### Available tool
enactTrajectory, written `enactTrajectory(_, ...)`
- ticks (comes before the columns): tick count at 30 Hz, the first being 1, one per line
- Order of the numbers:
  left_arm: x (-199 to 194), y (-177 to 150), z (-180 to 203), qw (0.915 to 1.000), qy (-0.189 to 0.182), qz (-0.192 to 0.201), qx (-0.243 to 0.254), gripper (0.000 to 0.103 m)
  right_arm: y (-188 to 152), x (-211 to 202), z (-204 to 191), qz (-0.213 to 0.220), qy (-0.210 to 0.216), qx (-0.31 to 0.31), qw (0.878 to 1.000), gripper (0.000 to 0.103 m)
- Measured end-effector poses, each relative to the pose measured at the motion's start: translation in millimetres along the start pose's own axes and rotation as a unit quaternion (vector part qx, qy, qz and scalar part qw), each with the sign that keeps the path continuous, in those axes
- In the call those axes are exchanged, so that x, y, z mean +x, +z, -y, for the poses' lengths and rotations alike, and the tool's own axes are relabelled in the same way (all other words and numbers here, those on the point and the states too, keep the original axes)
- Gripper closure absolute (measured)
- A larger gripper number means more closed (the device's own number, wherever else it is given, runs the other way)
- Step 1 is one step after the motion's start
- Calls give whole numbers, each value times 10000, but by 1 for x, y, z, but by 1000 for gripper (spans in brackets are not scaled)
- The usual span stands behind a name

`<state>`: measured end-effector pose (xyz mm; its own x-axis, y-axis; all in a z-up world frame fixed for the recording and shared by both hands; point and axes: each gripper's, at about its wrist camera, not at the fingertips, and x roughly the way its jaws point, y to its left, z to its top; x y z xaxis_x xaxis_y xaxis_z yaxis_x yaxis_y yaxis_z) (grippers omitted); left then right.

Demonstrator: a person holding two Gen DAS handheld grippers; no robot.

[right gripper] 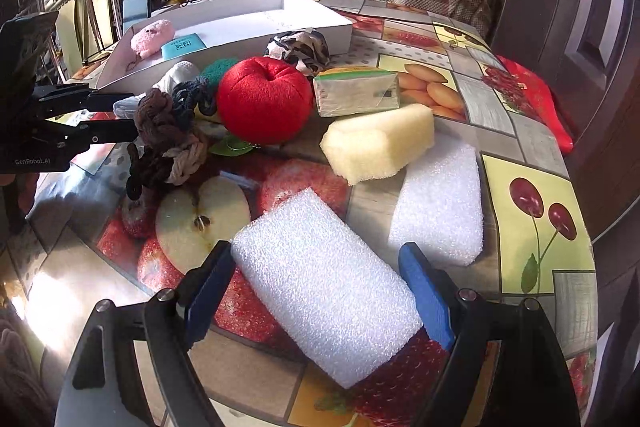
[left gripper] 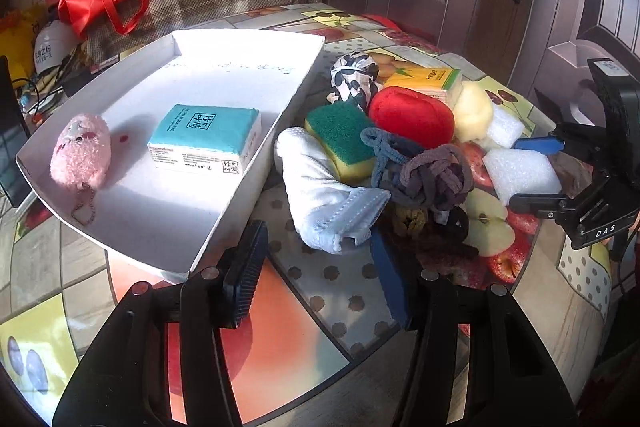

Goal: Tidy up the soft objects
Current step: 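Grasp the white glove with the left tool while the right grasps a white foam block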

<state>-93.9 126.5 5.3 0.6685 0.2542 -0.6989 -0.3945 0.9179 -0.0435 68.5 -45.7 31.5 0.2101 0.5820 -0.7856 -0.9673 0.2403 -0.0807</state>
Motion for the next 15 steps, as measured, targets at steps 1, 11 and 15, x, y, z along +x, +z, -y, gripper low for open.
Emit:
enactTrajectory(1, 1, 1, 0, 10000, -28, 18, -10, 49, 0, 0, 0, -1, -8, -6, 10000, 19)
enactTrajectory(11, 14, 11, 7, 9998, 51, -45, -174, 49, 0, 2, 0, -37, 4, 5, 10000, 19)
enactTrajectory(15, 23, 15, 10, 9998, 7, -147, -118, 66, -1, 1, -3, -5, -82, -74, 9999, 20)
